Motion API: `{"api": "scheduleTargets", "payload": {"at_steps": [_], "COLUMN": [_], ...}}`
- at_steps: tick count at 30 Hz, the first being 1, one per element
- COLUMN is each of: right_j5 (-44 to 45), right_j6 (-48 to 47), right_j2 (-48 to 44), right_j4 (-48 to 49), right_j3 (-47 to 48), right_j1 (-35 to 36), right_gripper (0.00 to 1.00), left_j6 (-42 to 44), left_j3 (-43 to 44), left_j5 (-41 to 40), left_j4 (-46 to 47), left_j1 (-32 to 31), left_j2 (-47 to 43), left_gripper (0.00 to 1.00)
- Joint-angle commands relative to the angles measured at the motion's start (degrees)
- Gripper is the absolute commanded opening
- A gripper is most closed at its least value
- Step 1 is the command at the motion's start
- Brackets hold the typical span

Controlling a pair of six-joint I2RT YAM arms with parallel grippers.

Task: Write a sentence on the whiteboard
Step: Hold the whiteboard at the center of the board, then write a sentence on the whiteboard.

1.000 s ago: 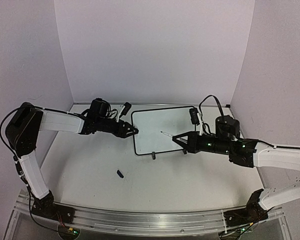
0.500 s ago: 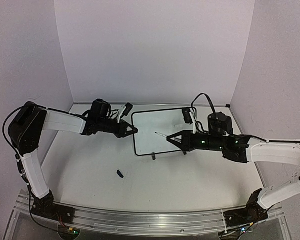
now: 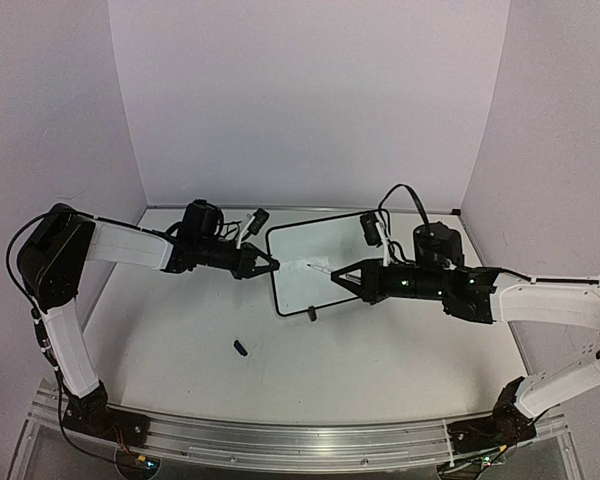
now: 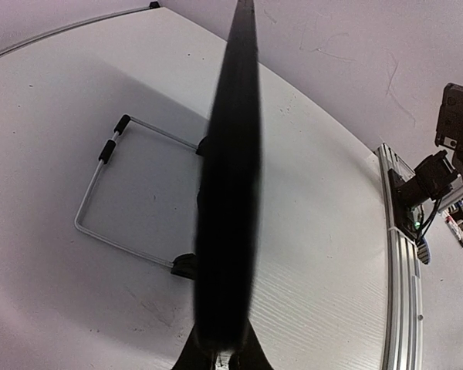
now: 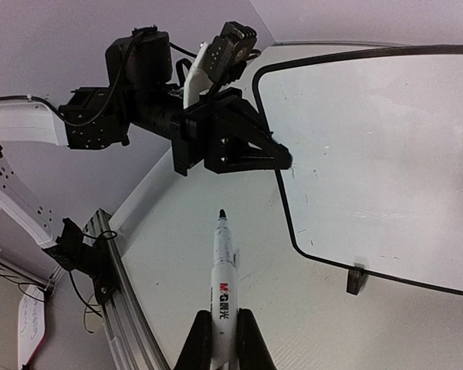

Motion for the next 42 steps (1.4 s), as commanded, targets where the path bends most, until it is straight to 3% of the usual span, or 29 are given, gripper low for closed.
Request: {"api": "scheduleTargets", "payload": {"at_steps": [1,7,18,25,42], "right_j5": [-0.66,-1.10,-1.55,-0.98,-2.00], "right_j6": [-1.89,-2.40,-3.45,-3.19,-5.06], "right_j2": [-0.40,-0.24,1.42,0.26,4.39], "right_j4": [1.10,2.01,3.39,3.40,4.62], "right_j3": [1.61,0.76,0.91,0.25,3.88], "right_j1": [-0.14,-0.18,-0.07,-0.07,-0.03], "right_gripper": [0.00,0.00,0.00,0.00,0.00], "left_j6": [-2.22,-7.11,0.90,0.60,3.29], "left_j3": [-1.23,-0.96,7.00,4.23,6.51], "left_j5": [3.28,4.72,4.35,3.87,5.04], "left_j4": [0.45,0.85,-15.10,-10.97,-15.30], "left_j1": [0.39,0.39,0.39,0.39,0.39], "left_j2": [-0.58,-0.94,1.83,1.19,2.67], "left_gripper": [0.00,0.00,0.00,0.00,0.00]}}
